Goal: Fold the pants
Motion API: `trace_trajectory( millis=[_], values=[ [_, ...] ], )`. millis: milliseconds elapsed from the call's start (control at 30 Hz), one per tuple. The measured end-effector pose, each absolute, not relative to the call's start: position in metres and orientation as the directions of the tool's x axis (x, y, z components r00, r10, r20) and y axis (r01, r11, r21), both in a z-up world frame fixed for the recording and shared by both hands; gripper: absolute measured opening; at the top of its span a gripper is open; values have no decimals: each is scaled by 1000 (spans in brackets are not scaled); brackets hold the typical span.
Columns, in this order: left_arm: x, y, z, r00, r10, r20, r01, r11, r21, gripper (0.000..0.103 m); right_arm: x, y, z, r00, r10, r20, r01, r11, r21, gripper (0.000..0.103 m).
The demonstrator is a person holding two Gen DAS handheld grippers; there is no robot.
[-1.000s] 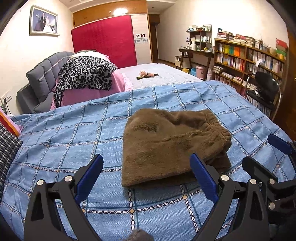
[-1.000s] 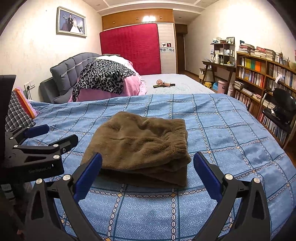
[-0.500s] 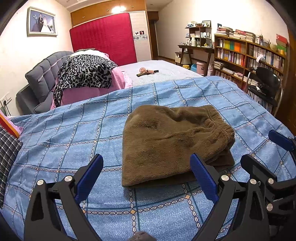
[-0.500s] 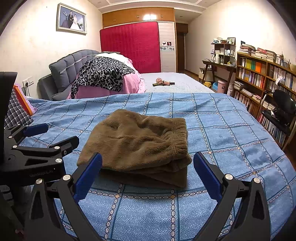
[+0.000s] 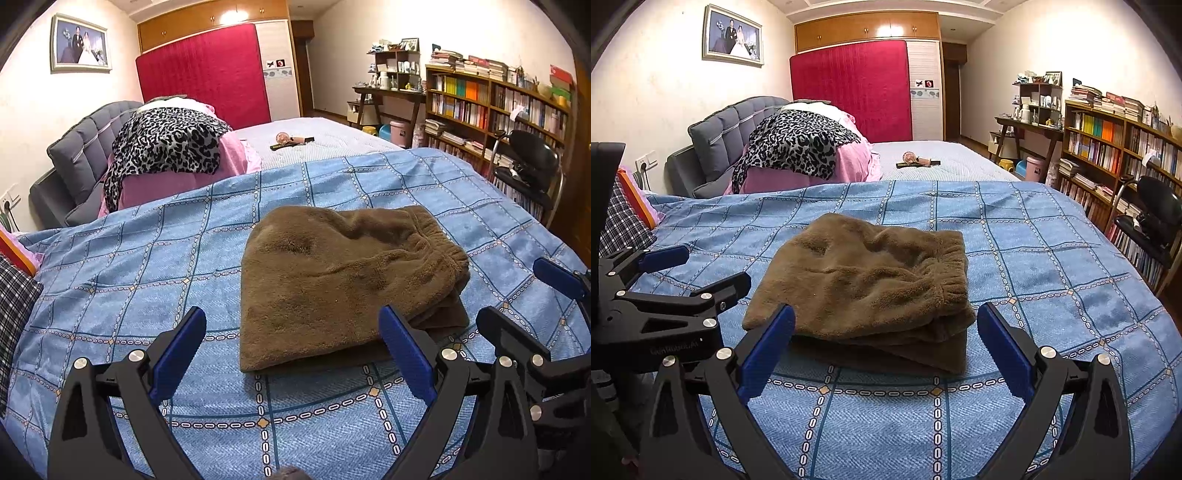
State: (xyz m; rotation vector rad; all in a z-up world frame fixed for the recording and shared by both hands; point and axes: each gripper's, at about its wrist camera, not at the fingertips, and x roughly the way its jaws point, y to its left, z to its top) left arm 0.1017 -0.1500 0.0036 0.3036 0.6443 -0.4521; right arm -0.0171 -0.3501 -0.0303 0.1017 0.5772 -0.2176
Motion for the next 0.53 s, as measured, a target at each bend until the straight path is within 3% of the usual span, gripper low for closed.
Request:
trace_trajectory(
  millis=[533],
  values=[
    [104, -144, -6, 696, -295, -655, 477, 871, 114, 94, -15, -356, -43, 794, -177, -581, 245, 969, 40, 100]
  ],
)
